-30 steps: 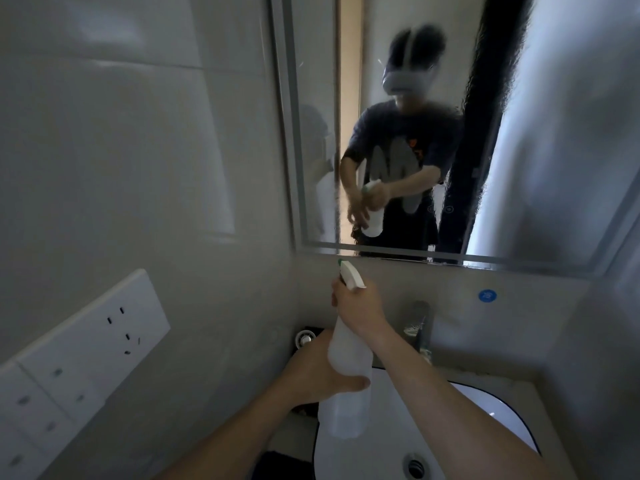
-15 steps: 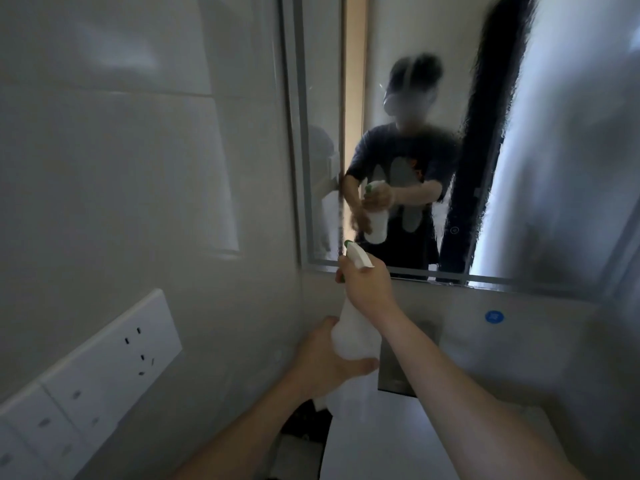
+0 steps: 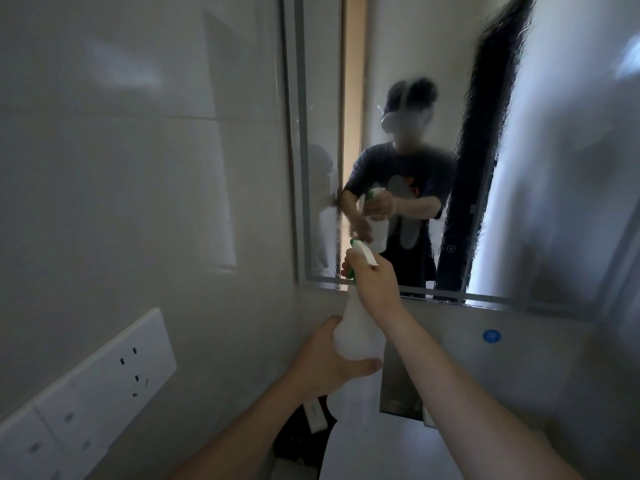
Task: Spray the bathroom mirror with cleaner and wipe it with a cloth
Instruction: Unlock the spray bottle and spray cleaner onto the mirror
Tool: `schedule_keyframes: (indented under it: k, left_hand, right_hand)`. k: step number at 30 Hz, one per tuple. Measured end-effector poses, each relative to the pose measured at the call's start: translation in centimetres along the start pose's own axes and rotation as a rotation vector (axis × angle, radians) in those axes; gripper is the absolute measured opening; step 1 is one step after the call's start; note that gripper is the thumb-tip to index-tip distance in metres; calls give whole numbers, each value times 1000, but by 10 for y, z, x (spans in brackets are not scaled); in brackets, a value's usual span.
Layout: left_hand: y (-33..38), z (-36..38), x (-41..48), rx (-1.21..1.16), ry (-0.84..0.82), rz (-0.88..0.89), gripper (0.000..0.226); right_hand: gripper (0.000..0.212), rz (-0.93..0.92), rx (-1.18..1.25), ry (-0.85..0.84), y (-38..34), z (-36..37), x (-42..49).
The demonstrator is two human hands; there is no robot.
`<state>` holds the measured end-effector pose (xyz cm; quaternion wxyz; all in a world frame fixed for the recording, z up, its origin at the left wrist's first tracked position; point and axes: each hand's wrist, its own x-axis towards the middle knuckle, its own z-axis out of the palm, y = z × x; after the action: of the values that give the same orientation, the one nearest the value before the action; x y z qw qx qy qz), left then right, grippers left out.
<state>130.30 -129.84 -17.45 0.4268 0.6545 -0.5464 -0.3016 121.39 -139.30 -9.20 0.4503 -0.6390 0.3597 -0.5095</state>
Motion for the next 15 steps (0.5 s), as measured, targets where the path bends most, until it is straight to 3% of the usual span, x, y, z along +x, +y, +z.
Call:
schedule_keyframes:
  k: [6,15]
  left_hand:
    - [21,-6,9,-4,35,46,79]
    - [8,-8,6,65,37,30,84]
  right_hand:
    - [47,-83,-54,-47,-30,-5,9]
    - [61,-66,-32,-13,-18,9,2]
